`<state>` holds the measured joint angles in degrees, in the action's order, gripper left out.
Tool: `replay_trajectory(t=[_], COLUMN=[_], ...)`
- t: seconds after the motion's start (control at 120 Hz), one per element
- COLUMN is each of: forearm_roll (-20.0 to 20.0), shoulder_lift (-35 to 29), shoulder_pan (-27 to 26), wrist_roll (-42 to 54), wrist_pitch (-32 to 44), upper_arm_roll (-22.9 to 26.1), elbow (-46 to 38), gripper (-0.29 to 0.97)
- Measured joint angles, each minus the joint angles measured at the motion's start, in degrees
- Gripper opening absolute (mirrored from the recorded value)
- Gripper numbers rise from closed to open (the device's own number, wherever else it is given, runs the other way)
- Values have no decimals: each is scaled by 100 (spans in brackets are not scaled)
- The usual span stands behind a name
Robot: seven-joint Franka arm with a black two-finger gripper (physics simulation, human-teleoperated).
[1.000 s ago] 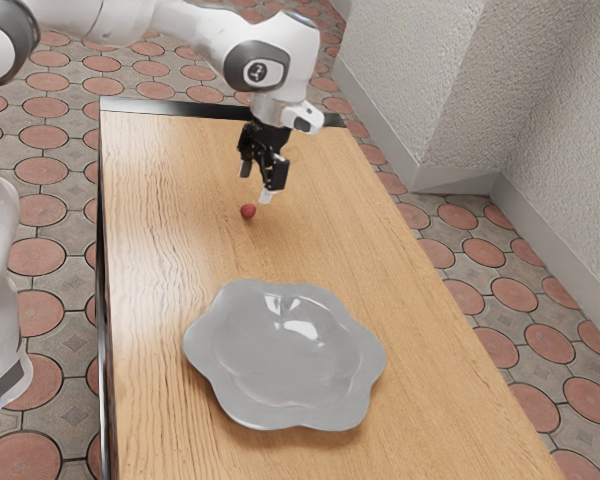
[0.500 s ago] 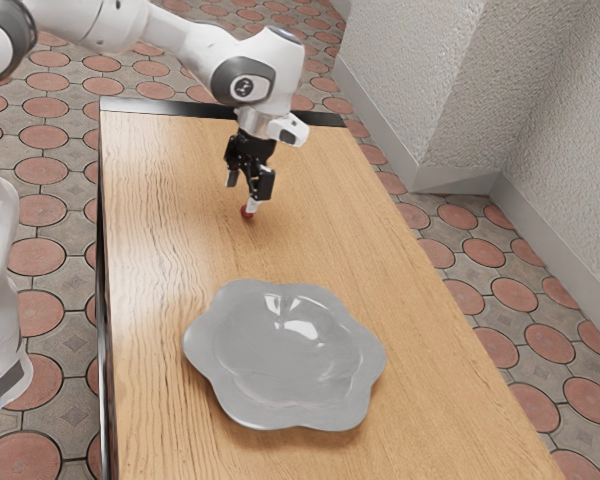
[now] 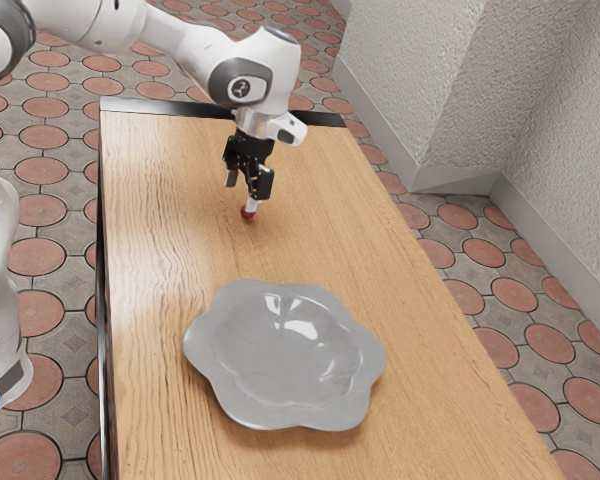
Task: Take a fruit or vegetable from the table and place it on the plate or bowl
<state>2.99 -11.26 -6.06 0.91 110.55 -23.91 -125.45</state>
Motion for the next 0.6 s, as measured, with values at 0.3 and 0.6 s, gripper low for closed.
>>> replay_trajectory(t=[0.3, 0.6], forearm_roll=[-4, 11], shoulder_lift=[179, 178], shoulder_pan=[-54, -211], wrist_roll=[10, -244], wrist_pitch=[102, 90], upper_arm_roll=[-200, -202], elbow=[9, 21], gripper=[68, 68])
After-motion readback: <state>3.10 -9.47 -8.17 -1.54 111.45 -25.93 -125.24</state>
